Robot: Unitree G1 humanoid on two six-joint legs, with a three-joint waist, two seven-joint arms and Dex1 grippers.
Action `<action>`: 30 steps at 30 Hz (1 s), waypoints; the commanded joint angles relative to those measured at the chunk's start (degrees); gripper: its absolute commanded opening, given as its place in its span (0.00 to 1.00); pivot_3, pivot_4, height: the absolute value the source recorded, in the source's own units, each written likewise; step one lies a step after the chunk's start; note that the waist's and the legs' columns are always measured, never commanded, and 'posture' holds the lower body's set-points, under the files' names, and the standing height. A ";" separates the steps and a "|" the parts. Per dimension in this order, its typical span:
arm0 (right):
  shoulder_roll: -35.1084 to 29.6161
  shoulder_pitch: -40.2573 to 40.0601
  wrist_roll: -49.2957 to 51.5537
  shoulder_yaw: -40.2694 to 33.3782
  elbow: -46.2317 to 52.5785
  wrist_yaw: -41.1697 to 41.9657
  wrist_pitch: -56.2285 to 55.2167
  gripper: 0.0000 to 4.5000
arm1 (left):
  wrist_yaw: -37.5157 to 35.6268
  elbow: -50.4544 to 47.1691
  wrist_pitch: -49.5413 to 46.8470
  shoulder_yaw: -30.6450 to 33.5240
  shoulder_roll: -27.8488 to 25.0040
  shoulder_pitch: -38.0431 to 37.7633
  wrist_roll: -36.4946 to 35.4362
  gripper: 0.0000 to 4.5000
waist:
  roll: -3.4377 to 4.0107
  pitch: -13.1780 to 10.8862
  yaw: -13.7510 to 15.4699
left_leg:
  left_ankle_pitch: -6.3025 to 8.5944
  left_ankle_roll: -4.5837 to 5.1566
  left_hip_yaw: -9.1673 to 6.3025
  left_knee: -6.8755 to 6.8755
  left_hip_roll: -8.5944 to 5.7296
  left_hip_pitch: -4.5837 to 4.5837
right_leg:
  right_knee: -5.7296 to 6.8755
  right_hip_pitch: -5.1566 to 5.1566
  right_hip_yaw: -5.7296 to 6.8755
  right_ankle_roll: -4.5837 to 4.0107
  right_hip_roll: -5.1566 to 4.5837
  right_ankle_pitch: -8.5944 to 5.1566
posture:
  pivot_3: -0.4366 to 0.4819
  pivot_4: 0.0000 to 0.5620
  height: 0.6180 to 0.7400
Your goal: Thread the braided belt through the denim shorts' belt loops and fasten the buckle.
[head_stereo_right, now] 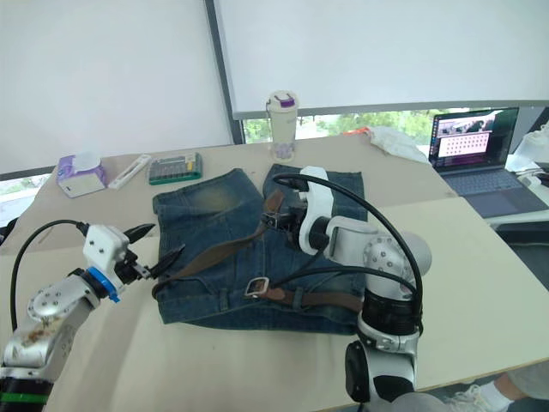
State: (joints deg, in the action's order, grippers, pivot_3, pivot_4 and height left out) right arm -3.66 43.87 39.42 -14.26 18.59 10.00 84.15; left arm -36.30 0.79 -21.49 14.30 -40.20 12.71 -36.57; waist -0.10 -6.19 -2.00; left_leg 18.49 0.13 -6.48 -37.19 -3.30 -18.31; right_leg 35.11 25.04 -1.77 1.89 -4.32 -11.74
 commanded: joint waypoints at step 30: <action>-0.61 -0.24 17.15 -3.29 7.35 -5.57 0.03 0.00 | -26.10 -10.72 9.06 -20.88 -1.57 15.76 14.95 0.99 | 0.08 0.00 0.06 | -0.20 -0.33 0.27 0.21 0.05 0.00 | -0.10 0.07 -0.11 -0.04 -0.10 0.02 | 0.48 0.27 1.00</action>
State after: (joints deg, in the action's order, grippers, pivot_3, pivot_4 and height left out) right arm -4.18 42.98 55.35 -17.79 24.16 4.71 84.67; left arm -62.64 -10.41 -16.06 -6.10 -42.41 26.90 -24.30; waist -0.03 -6.19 -1.95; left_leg 18.28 -0.20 -6.20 -36.98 -3.26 -18.31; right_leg 35.01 25.09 -1.89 1.85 -4.42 -11.71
